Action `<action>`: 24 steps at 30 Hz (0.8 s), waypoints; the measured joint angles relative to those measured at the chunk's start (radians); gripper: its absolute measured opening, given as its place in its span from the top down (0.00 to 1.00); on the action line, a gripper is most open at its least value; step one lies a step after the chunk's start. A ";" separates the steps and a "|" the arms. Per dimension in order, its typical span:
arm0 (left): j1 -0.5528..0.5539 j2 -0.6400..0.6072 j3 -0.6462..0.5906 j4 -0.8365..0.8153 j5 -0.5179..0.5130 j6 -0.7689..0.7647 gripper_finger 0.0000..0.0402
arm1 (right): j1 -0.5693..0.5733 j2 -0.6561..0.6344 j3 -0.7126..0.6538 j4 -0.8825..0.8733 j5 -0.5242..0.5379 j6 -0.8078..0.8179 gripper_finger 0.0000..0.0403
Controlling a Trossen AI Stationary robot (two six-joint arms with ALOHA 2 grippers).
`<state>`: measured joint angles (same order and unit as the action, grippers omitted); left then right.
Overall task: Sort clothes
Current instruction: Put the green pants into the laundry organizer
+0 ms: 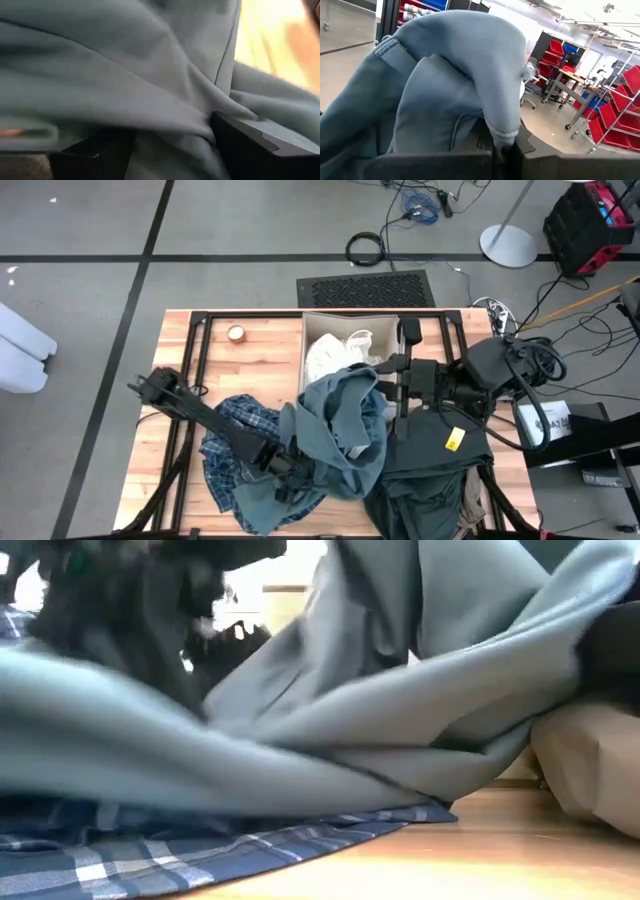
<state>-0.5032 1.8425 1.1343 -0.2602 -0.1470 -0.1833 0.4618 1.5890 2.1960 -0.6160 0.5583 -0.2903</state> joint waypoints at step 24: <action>-0.115 0.070 0.283 -0.172 -0.154 0.190 0.96 | -0.023 0.000 0.000 -0.057 0.023 0.042 1.00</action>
<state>-0.6187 1.9128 1.4174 -0.4321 -0.3015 0.0068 0.4389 1.5890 2.1960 -0.6730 0.5808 -0.2487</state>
